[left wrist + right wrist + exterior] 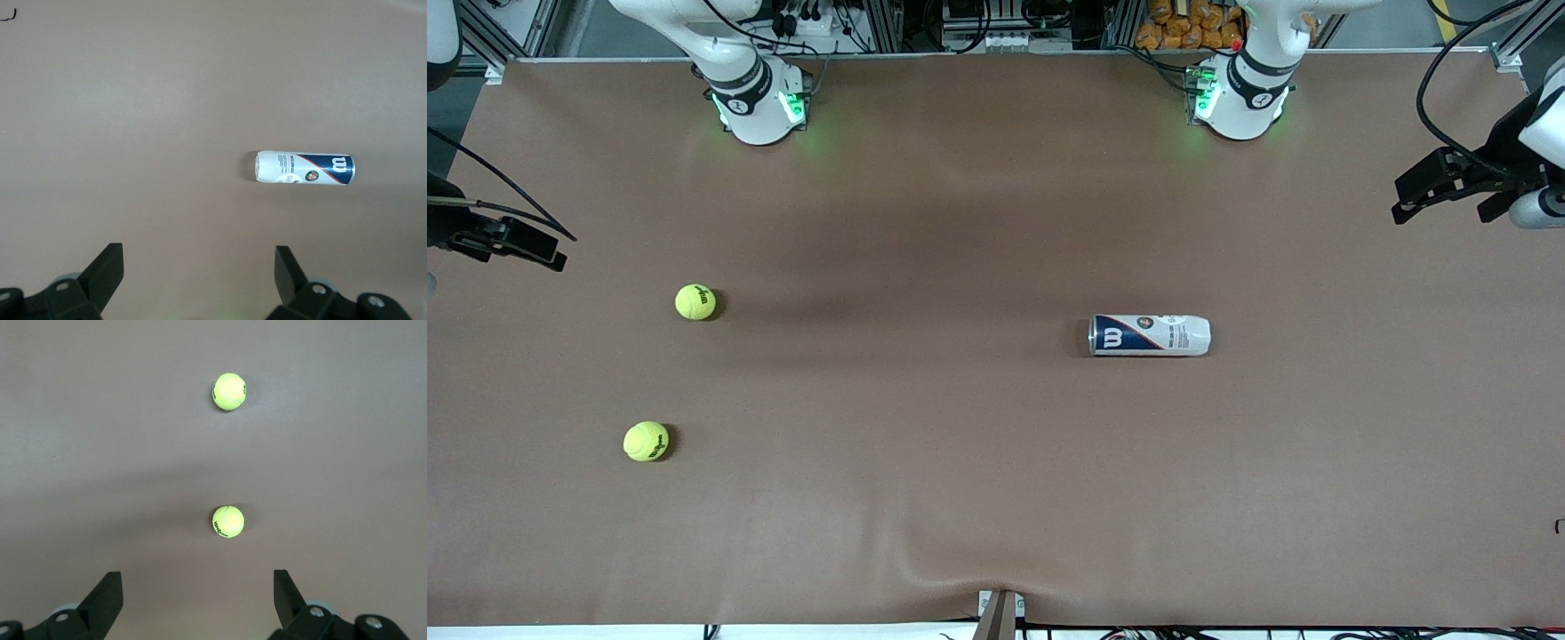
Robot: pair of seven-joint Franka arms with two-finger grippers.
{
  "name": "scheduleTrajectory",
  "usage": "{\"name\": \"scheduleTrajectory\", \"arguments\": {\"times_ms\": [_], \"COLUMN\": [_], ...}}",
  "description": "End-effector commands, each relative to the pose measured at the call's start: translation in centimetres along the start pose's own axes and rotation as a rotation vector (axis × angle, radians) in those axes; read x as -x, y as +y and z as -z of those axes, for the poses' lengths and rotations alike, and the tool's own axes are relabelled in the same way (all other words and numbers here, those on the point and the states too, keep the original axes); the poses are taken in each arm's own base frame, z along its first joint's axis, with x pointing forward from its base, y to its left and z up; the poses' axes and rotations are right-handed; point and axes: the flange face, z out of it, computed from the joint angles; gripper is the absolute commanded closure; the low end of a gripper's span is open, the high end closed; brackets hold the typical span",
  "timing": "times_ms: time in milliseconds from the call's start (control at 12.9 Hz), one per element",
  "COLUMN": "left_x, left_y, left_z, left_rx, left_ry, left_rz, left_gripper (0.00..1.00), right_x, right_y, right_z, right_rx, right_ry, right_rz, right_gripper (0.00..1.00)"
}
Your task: Insert tennis ball vertically with right arm
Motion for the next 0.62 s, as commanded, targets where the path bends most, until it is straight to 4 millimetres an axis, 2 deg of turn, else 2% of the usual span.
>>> {"name": "scheduleTrajectory", "arguments": {"times_ms": [0,311,544], "left_x": [0.3,0.2,0.1], "left_y": [0.2,-0.1,-0.1], "left_z": [0.1,0.1,-0.2], "left_rx": [-0.008,-0.008,-0.007], "left_ry": [-0.02,-0.02,-0.026], "left_rz": [-0.012,-0.001,-0.006], "left_gripper": [0.0,0.0,0.0], "right_x": [0.0,-0.1,-0.7], "right_y": [-0.2,-0.3,-0.3], "right_z": [0.2,0.0,-1.2], "right_rx": [-0.003,-0.002,0.0], "right_ry": [0.005,-0.001,-0.022], "right_rz": [-0.01,-0.01,-0.008], "right_gripper": [0.0,0.0,0.0]}}
